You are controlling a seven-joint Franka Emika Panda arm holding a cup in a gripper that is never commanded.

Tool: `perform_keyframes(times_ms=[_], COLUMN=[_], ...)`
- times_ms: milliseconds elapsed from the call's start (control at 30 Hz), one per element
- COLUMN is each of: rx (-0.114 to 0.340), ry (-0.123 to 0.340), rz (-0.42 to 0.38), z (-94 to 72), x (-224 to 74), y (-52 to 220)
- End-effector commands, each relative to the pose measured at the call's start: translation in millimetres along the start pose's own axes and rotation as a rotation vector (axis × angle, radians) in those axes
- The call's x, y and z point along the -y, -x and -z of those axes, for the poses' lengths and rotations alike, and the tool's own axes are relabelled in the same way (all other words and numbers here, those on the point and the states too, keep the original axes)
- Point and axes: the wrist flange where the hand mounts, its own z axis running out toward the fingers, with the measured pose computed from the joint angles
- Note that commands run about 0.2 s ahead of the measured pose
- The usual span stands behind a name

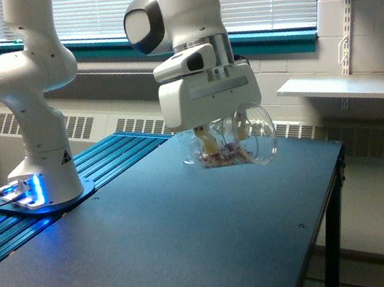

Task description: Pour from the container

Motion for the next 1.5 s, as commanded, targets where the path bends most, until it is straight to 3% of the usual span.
perform_keyframes(times_ms=[33, 200, 400, 567, 833, 1167, 1500], rx=[0.052, 0.101, 0.163, 0.231, 0.281, 0.309, 0.363], ry=[-0.015, -0.032, -0.054, -0.098, -0.147, -0.187, -0.17], rz=[0.093, 0.128, 0.212, 0.257, 0.371, 0.392, 0.398], z=[-3.9, -4.6, -3.5, 20.1, 62.8, 107.3, 136.5], x=[49.4, 66.7, 88.2, 112.3, 136.4, 134.9, 116.9], y=[55.9, 96.5, 169.3, 233.6, 337.9, 397.6, 446.2])
